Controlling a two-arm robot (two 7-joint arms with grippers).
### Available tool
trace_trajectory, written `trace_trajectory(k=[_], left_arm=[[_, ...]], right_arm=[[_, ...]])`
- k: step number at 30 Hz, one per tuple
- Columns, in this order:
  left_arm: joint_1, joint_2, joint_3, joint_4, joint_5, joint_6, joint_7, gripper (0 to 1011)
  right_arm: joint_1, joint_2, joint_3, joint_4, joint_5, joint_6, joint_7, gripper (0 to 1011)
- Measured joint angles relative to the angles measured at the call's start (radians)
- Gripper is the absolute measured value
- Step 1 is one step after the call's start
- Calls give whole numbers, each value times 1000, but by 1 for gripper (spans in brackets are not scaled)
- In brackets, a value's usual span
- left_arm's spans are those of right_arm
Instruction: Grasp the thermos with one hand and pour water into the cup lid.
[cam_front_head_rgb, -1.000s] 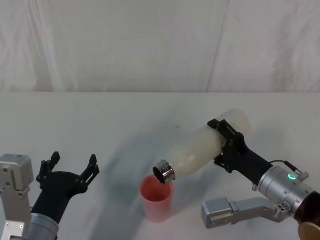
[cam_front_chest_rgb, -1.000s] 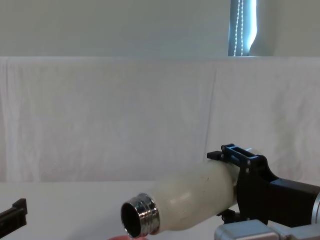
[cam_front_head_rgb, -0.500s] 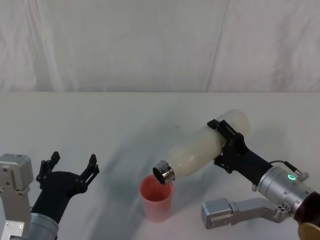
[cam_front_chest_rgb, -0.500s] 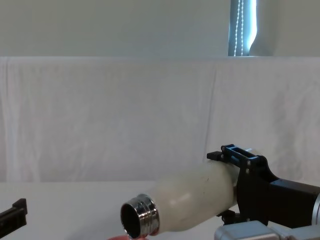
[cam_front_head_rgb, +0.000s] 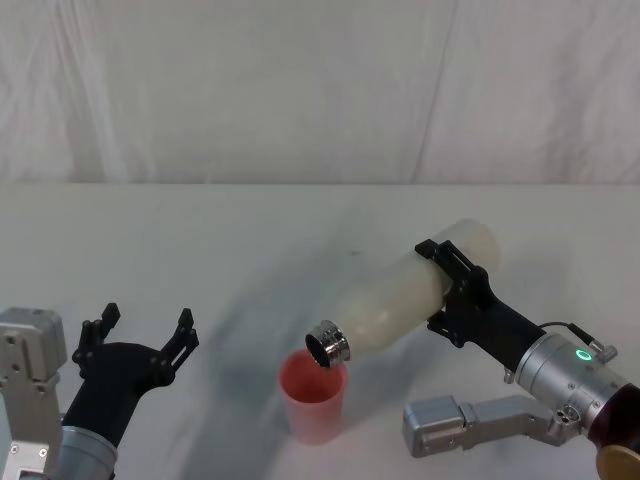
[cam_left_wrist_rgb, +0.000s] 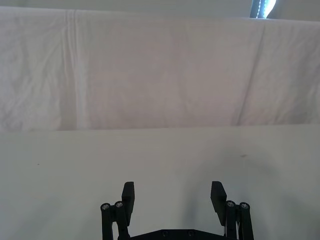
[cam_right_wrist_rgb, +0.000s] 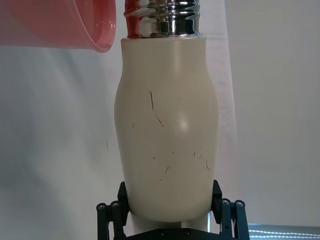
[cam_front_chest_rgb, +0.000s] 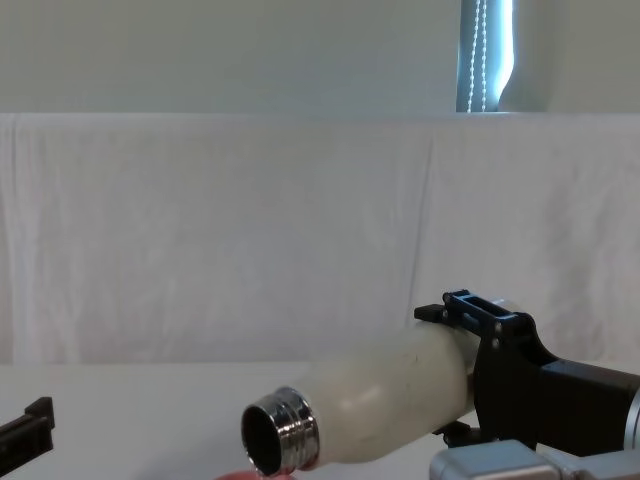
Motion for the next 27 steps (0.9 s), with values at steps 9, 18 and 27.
trace_trajectory(k=[9, 18, 27], left_arm=[[0, 0, 0, 0, 0, 0, 0, 1001], [0, 0, 0, 0, 0, 0, 0, 1001], [0, 0, 0, 0, 0, 0, 0, 1001]], right_arm=[[-6, -7, 14, 1, 41, -16, 7, 962], [-19, -16, 48, -8, 130, -49, 33, 962], [-44, -36, 111, -23, 311, -97, 108, 962]])
